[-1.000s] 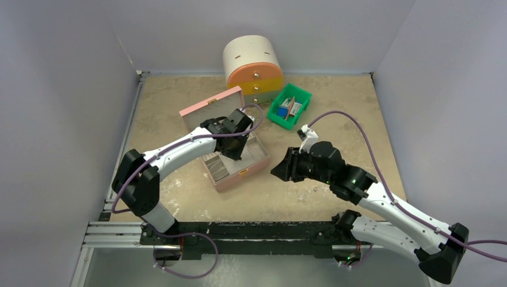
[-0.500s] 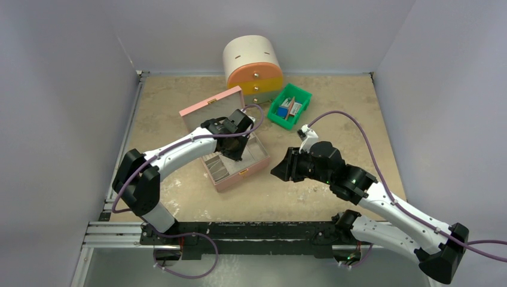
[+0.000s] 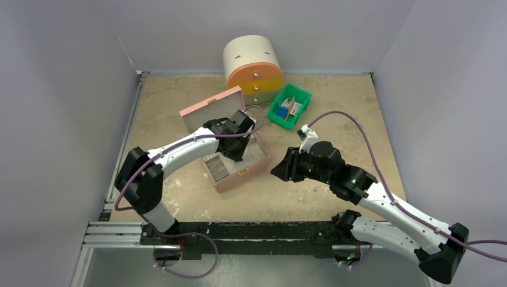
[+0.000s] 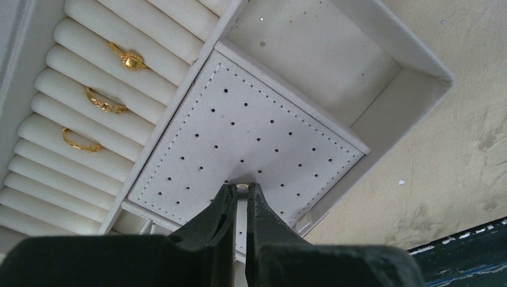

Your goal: Organize the mixed jewelry

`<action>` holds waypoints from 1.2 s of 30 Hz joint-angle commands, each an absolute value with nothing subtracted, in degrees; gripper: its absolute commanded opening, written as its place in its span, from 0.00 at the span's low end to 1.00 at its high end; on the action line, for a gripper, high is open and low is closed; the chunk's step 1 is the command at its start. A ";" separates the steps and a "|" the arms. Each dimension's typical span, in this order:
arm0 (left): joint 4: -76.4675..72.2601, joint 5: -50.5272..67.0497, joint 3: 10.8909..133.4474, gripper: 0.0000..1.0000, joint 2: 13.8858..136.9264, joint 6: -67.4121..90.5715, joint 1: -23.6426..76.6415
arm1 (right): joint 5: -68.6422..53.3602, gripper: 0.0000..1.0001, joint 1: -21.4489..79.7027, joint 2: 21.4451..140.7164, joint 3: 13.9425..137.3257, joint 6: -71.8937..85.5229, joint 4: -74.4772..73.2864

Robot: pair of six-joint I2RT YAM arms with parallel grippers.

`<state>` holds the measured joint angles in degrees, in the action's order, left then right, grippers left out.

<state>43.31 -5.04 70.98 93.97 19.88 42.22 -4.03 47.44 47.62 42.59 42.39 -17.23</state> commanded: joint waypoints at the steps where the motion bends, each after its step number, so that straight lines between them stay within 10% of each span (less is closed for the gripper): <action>1: 42.58 -5.95 70.09 0.03 94.95 18.98 42.59 | -4.22 0.43 47.19 47.36 42.08 42.58 -14.99; 12: 41.13 -7.52 69.53 0.35 92.26 19.59 42.62 | -0.15 0.47 47.19 48.14 42.82 41.56 -18.42; 36: 32.55 -7.48 64.62 0.38 71.15 20.69 42.62 | 25.68 0.39 43.58 47.60 38.05 58.15 -43.11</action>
<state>36.42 -7.29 65.12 74.85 20.01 42.78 20.10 44.80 50.06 40.27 51.37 -37.60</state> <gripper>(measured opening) 0.377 0.402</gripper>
